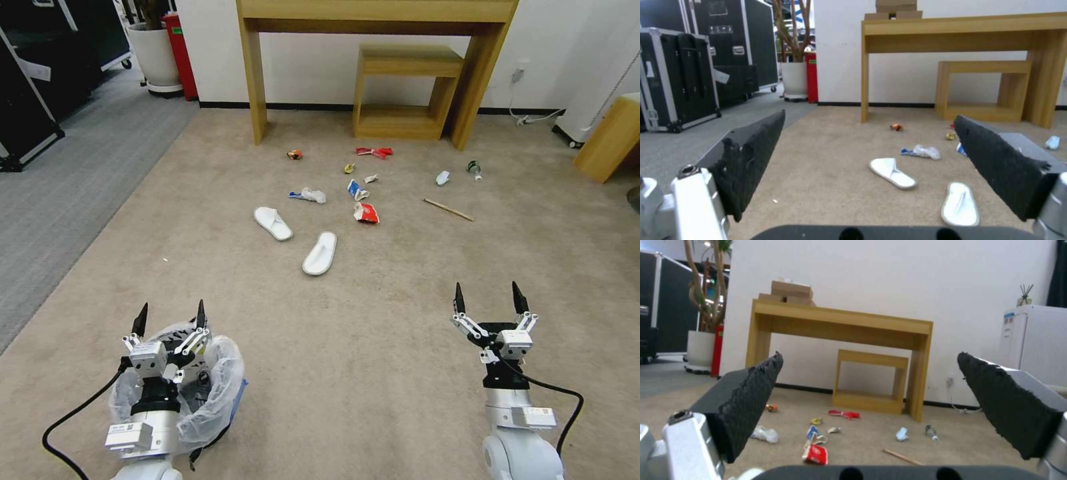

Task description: Pick up the trash bin and place the garbage on the floor into it.

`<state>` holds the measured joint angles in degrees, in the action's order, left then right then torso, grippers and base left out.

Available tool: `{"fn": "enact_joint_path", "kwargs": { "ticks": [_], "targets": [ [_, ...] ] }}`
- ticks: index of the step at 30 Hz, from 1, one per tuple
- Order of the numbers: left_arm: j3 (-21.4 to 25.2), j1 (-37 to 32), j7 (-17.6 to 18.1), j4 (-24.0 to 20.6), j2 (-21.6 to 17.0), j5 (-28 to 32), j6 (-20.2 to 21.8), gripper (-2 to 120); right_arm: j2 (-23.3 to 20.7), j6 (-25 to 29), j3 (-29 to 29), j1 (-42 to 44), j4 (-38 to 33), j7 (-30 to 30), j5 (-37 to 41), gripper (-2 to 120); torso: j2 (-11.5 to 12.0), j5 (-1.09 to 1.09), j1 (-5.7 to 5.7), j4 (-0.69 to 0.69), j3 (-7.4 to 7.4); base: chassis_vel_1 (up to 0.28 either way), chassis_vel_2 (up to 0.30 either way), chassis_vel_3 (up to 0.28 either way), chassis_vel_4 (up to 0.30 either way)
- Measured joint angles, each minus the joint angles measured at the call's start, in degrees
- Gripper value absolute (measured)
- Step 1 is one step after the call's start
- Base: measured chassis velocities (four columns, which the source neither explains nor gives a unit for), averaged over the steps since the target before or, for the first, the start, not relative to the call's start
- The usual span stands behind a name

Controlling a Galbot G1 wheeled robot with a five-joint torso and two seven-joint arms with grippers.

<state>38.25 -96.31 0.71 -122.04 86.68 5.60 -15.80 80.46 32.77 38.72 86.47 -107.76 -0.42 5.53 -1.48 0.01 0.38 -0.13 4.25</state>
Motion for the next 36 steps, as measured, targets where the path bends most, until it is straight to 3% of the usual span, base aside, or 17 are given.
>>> {"fn": "enact_joint_path", "kwargs": {
  "ticks": [36],
  "targets": [
    [-0.31, -1.47, -0.14, -1.41, 0.86, -0.13, -0.03, 100, 0.26, 0.79, -0.26, 0.19, 0.01, 0.21, -1.43, 100, 0.0, -0.01, 0.0, 0.0, 0.0, 0.047, 0.048, -0.046, -0.047]
  ]
}}
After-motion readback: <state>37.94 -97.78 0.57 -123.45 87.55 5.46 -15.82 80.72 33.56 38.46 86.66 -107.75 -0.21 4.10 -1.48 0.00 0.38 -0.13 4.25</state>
